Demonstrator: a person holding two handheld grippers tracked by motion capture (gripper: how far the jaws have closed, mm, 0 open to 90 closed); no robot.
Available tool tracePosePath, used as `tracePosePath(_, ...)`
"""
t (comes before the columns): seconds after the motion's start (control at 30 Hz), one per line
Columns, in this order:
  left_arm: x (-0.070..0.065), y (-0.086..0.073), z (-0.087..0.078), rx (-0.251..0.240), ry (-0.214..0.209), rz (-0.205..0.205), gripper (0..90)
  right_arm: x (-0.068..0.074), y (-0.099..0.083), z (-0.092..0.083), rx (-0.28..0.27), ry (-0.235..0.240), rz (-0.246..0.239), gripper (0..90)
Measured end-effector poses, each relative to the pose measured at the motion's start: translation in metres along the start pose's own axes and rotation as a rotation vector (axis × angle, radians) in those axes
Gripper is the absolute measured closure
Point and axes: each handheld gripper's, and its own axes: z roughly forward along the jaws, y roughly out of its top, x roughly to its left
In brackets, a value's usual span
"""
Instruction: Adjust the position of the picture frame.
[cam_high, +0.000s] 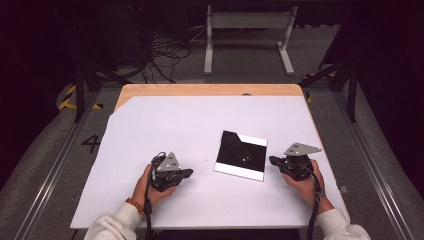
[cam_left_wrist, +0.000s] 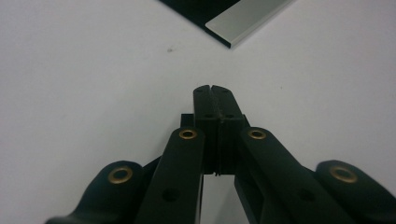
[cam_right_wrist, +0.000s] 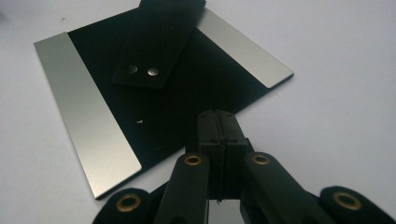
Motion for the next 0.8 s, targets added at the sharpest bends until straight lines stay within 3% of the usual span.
tracePosePath(0.43, -0.009, 0.028, 0.046, 0.044, -0.049, 0.044, 89.8, 0.005, 0.003, 0.015, 0.039, -0.006, 0.004, 90.0)
tracePosePath(0.8, -0.010, 0.036, 0.055, 0.054, -0.048, 0.041, 89.4, 0.006, 0.002, 0.017, 0.052, 0.001, 0.013, 90.0)
